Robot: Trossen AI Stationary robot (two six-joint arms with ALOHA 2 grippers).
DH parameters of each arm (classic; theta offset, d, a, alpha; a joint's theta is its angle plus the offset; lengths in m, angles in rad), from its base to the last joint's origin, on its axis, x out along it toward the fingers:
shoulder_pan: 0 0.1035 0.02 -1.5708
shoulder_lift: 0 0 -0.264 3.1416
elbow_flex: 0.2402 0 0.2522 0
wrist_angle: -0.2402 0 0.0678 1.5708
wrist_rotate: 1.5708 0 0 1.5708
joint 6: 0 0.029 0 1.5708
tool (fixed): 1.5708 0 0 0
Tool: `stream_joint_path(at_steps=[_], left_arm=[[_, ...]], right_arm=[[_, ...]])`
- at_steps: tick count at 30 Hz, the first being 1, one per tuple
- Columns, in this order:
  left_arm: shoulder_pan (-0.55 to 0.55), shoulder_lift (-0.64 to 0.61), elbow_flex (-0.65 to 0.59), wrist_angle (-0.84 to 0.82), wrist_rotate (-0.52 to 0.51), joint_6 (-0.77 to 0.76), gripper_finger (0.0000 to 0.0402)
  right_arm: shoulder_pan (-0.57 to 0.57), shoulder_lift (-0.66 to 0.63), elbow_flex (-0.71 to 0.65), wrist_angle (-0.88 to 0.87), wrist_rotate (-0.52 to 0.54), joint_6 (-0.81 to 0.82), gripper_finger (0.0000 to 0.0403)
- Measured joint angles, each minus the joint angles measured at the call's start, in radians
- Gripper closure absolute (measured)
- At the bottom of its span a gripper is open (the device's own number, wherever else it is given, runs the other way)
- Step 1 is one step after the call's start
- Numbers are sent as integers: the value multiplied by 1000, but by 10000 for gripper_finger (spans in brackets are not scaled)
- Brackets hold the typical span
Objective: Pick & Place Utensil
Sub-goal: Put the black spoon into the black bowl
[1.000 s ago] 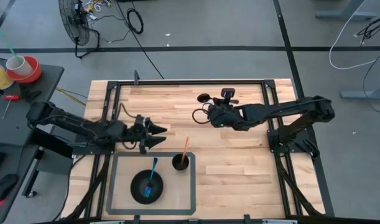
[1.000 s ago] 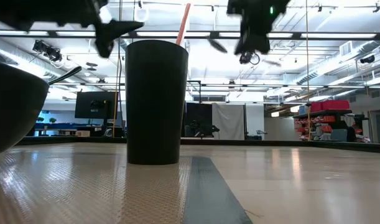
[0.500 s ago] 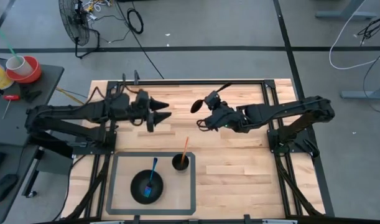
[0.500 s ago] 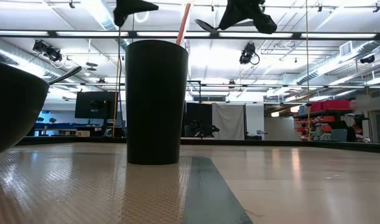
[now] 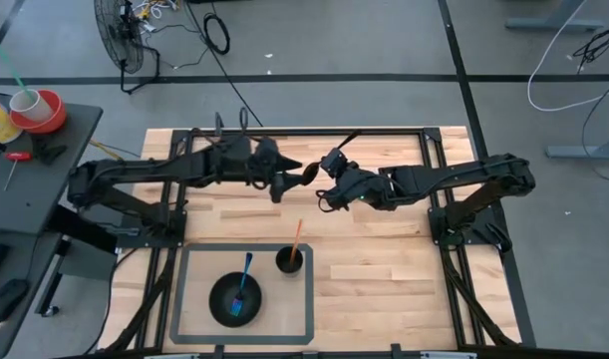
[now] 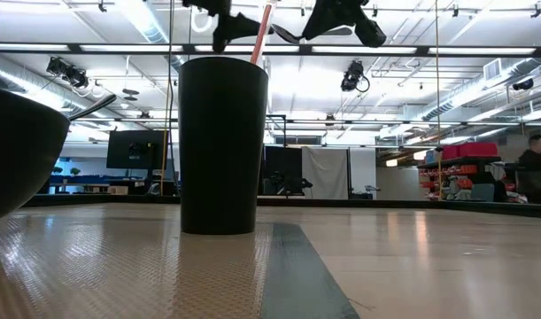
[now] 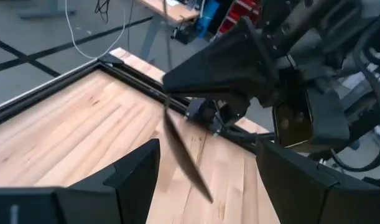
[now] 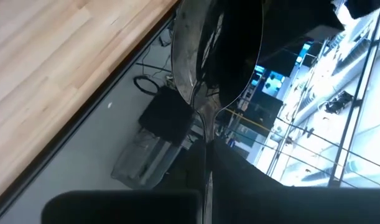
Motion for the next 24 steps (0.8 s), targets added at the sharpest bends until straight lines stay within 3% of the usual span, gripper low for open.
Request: stream_joint_path(at_steps=[8,14,18,24], left_arm=[[0,94,51,-9,-39,16,138],[5,120,51,29,-82,23,173],[5,117,51,56,-97,44,216],[6,115,51,29,-66,74,325]], right_arm=[[0,3,-3,5,0,3,392],[1,3,-3,18,-18,6,391],[1,3,-3,30,-10,18,390],[1,3,-3,71,-21,-4,390]])
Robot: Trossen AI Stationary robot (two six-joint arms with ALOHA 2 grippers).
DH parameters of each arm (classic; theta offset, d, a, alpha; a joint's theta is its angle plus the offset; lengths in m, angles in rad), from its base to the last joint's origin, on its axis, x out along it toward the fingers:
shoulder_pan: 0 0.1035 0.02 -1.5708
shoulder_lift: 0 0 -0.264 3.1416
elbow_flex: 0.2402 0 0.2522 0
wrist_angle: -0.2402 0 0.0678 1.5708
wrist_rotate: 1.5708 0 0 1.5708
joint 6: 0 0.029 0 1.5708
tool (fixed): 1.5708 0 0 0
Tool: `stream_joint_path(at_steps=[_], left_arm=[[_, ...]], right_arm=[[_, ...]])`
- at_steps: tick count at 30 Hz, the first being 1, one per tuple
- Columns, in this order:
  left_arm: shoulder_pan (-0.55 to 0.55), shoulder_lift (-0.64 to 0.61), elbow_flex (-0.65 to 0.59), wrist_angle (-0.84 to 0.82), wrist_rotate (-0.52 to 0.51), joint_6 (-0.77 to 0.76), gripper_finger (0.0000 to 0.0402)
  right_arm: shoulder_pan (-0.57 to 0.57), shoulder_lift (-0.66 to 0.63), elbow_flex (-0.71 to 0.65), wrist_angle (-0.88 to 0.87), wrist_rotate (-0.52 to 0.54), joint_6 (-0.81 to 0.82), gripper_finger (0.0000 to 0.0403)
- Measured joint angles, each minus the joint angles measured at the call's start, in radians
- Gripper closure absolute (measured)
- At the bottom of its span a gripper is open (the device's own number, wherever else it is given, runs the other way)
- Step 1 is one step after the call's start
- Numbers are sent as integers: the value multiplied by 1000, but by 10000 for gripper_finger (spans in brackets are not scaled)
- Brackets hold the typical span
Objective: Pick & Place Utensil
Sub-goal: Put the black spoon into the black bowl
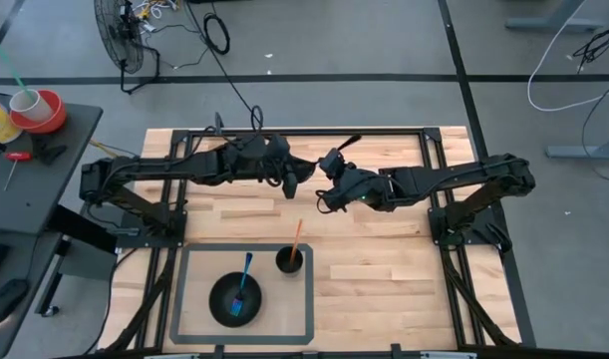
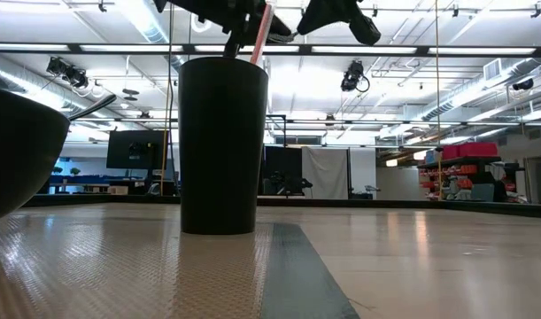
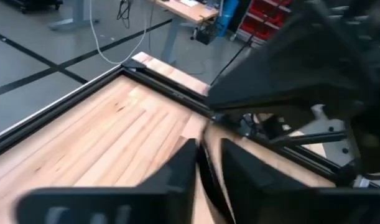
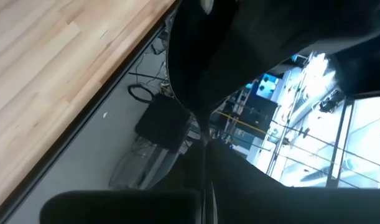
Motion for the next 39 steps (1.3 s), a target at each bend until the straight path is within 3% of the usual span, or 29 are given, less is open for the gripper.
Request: stream_joint_path(at_steps=[4,10,16,21,24,33,39], left_arm=[[2,0,0,-9,-13,-1,387],[10,-4,0,-11,-19,12,388],[33,-79,-1,-57,-17,57,391],[42,-176,-23,-120,-134,82,391],[42,-252,-81,-121,-172,81,391],[2,-522,-375,-35,-121,4,391],[-110,-657,-467,-30,-35,74,391]], right_arm=[[1,0,-1,16,2,-12,390],[12,0,-2,32,5,31,384],[54,0,-2,152,80,150,342],[95,0,0,325,205,291,305],[108,-2,0,354,214,348,289],[104,-2,0,352,12,748,303],[104,-1,0,449,-56,1051,312]])
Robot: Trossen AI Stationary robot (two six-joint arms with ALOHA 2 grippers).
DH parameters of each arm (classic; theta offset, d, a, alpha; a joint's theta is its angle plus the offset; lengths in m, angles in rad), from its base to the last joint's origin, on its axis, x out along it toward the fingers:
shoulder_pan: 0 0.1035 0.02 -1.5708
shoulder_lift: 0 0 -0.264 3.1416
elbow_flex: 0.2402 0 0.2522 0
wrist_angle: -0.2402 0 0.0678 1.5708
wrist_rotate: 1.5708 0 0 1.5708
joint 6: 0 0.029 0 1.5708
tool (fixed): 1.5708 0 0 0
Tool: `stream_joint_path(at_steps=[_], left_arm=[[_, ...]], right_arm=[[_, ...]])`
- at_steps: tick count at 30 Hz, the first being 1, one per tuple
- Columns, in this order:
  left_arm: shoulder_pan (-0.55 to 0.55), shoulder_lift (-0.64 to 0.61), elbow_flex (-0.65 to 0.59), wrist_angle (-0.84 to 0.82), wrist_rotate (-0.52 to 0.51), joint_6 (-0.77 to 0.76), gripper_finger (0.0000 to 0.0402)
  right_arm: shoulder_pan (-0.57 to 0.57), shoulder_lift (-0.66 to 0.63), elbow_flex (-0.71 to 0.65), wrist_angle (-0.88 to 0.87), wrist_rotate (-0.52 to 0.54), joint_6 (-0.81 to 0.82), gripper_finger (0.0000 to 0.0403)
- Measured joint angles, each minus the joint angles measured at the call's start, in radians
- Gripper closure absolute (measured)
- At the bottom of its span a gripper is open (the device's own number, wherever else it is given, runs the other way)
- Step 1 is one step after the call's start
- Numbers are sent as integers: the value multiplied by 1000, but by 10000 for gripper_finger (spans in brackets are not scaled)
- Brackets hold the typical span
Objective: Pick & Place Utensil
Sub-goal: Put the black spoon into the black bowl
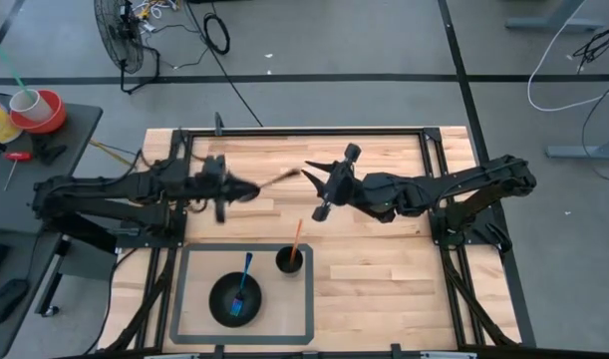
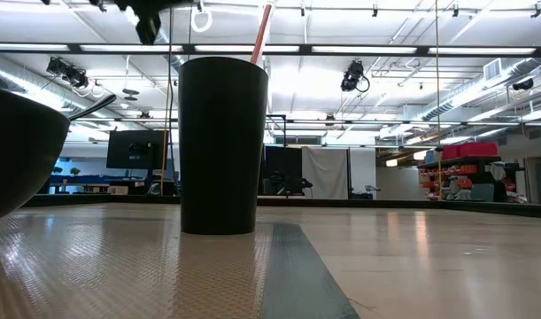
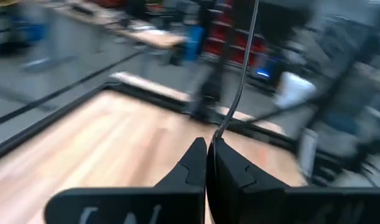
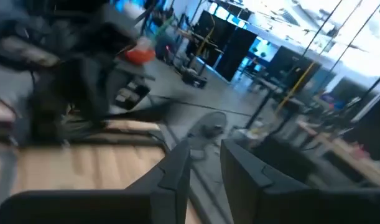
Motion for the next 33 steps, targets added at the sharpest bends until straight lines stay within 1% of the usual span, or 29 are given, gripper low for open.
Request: stream_joint_path(at_steps=[2,4,7,9,14,16,18,23,25,28,31,33], left_arm=[[-59,-33,-8,0,37,40,391],[-122,-53,-8,4,59,56,391],[-220,-64,-8,-7,57,54,391],[-286,-61,-8,-19,40,39,391],[-439,-13,-9,-73,28,-38,391],[-500,15,-9,-83,12,-96,391],[-562,54,-9,-99,-18,-148,391],[-702,172,-9,-57,-122,-224,391],[-750,215,-9,-59,-128,-265,391],[-820,280,-9,-61,-126,-376,391],[-879,347,-9,-53,-124,-471,391],[-909,392,-9,-57,-154,-504,391]], right_arm=[[5,0,0,17,-11,44,310],[14,0,0,21,-9,52,306],[36,0,0,20,-20,84,299],[50,0,0,20,-82,137,295],[88,0,0,8,-298,258,289],[107,0,0,-10,-355,303,288],[130,0,0,-31,-387,335,288],[215,53,0,-43,-395,355,286],[247,91,0,-31,-405,363,284],[283,145,0,14,-406,416,282],[307,191,0,72,-400,435,282],[325,220,0,110,-400,435,282]])
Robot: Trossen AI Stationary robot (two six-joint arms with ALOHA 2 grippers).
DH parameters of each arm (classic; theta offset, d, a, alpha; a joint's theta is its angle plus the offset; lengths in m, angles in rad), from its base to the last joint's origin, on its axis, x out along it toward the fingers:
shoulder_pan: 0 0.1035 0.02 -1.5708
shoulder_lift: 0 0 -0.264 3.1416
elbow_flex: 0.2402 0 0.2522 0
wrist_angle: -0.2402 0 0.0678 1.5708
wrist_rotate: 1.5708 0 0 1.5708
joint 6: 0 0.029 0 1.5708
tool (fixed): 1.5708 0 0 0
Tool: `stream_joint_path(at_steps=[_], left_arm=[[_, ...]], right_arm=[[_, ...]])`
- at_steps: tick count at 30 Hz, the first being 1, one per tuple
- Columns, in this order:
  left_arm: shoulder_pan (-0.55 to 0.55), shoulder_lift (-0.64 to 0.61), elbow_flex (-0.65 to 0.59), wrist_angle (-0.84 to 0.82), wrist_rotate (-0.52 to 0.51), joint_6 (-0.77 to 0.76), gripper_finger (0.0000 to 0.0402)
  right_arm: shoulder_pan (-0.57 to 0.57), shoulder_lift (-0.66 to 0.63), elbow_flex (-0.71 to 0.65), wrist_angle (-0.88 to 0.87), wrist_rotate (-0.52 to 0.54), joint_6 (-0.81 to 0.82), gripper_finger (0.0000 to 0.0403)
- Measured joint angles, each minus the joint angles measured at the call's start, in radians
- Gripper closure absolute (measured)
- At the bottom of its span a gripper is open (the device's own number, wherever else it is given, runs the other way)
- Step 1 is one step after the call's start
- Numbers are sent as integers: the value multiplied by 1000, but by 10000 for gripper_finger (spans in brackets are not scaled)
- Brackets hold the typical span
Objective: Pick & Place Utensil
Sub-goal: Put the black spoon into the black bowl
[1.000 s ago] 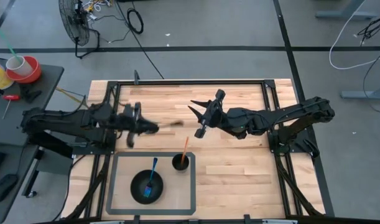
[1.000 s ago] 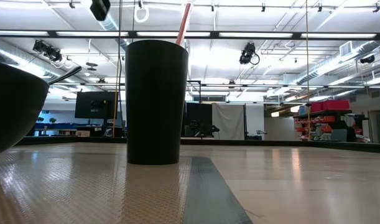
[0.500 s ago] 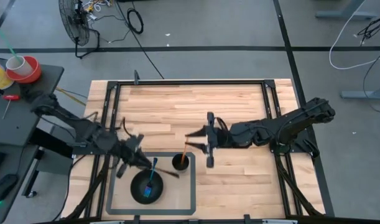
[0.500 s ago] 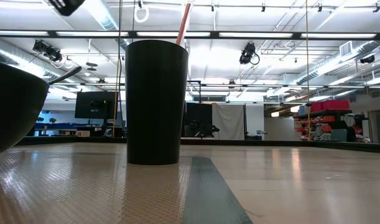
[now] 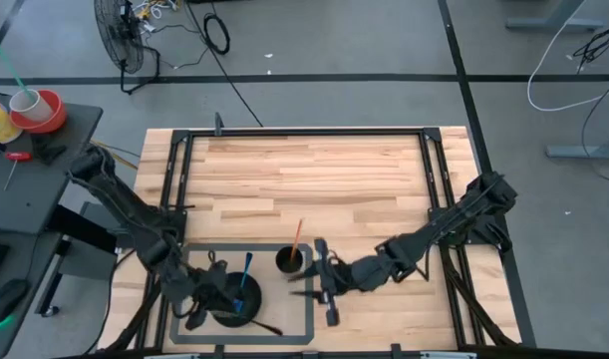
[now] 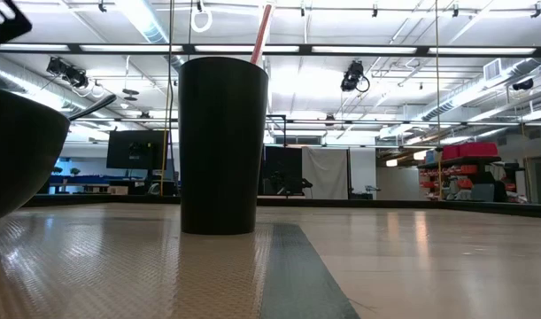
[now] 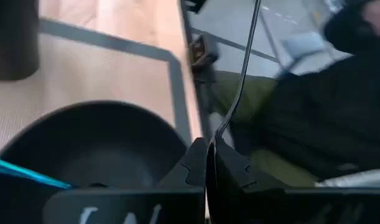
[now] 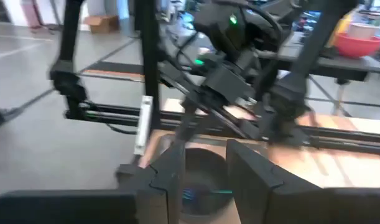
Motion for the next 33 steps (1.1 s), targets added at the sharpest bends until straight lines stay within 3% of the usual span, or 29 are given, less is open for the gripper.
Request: stream_joint_path(at_steps=[4,13,23,29,33], left_arm=[[-21,83,0,18,-73,-13,388],[-24,205,0,26,-92,-62,390],[-40,194,0,-10,-120,-44,389],[-39,195,0,-77,-212,-66,390],[-39,200,0,-81,-216,-67,390]], right_arm=[[34,45,0,72,20,38,282],[128,113,0,128,147,164,282],[220,167,0,244,262,263,282],[236,192,0,272,292,316,282],[236,198,0,272,295,356,282]])
